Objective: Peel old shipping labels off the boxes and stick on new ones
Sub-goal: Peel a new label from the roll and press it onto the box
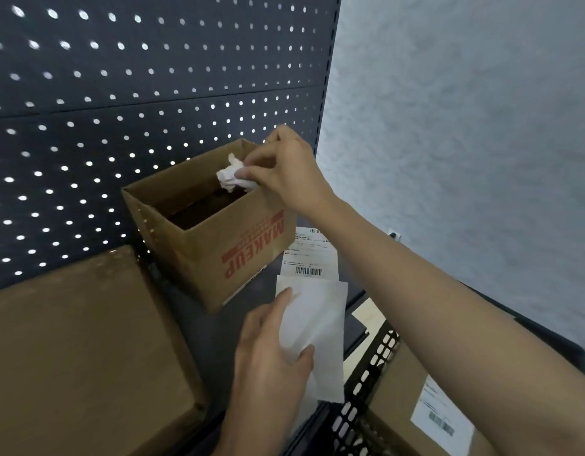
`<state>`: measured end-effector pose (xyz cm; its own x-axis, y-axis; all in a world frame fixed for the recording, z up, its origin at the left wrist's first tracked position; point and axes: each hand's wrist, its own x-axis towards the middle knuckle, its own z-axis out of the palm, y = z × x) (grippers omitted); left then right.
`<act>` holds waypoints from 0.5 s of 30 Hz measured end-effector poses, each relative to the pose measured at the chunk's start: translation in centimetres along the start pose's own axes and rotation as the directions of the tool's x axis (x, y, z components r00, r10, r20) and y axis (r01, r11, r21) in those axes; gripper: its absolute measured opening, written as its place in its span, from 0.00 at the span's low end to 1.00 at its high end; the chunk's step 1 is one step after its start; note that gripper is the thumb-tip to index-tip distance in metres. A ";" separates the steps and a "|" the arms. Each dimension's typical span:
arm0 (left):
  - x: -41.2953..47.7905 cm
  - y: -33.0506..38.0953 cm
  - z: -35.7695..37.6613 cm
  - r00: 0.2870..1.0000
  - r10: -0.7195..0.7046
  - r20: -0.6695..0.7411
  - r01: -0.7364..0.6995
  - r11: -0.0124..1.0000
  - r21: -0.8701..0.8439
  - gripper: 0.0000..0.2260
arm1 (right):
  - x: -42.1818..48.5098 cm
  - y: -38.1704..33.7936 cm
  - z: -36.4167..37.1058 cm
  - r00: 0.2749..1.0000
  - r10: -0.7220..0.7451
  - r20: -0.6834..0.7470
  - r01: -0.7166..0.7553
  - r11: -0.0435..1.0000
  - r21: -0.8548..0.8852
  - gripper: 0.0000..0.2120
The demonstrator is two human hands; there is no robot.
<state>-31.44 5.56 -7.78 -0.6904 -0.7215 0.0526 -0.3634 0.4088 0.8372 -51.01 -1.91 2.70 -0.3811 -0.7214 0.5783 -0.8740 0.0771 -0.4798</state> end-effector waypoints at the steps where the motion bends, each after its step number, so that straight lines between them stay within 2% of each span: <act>1: -0.3 -0.1 0.0 1.000 -0.017 -0.003 0.017 1.000 -0.026 0.34 | -0.1 0.0 -0.1 1.000 -0.008 0.004 0.008 1.000 0.008 0.07; 5: -1.5 -0.3 -0.3 0.999 -0.033 -0.017 0.030 0.990 -0.138 0.34 | -1.0 -0.3 -0.8 0.997 -0.037 -0.066 0.039 0.999 0.024 0.10; 8: -2.1 0.3 -0.8 0.998 -0.062 0.031 0.067 0.980 -0.188 0.29 | -2.2 -1.2 -1.8 0.996 -0.019 -0.087 0.021 1.000 0.018 0.12; 9: -2.4 0.3 -0.8 0.997 -0.070 0.031 0.075 0.974 -0.213 0.31 | -2.9 -1.5 -2.2 0.994 0.001 -0.106 0.002 1.000 0.020 0.13; 12: -3.6 -0.5 -0.9 1.000 -0.012 -0.028 0.003 0.948 -0.318 0.34 | -6.5 -2.2 -3.7 0.981 0.118 -0.156 -0.107 0.991 0.076 0.10; 15: -4.9 -1.5 -0.8 0.993 0.067 -0.094 -0.097 0.925 -0.367 0.34 | -12.0 -2.1 -5.2 0.927 0.364 -0.095 -0.361 0.931 0.046 0.09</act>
<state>-26.97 8.03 -8.86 -0.6515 -0.7417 0.1597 -0.0397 0.2436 0.9691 -46.15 10.18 0.18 -0.6996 -0.5752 0.4239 -0.6627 0.3006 -0.6859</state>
